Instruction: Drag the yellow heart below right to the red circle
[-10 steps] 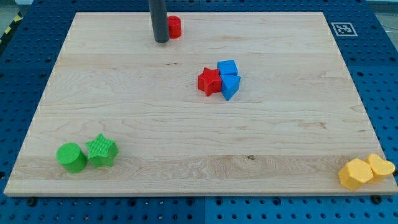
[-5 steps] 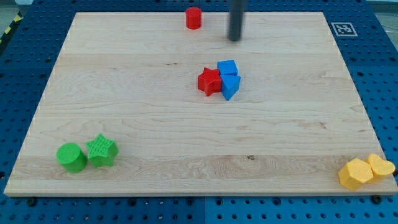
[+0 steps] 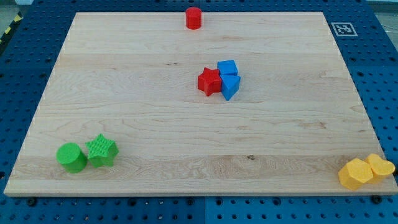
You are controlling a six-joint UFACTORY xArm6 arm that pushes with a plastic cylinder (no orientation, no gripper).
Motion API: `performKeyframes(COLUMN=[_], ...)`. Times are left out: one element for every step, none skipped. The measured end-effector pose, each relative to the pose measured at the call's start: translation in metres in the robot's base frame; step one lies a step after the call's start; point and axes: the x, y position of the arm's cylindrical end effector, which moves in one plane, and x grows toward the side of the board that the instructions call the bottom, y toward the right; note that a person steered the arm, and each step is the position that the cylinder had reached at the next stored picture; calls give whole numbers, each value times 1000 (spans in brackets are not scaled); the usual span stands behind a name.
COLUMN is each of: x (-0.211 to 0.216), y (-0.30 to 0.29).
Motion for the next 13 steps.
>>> performKeyframes(x=[22, 21, 16, 13, -23, -74, -85, -45, -66, -142, -196, -177, -132], y=[-14, -50, -94, -94, -94, -94, -93, -73, -61, -79, -99, -78, -54])
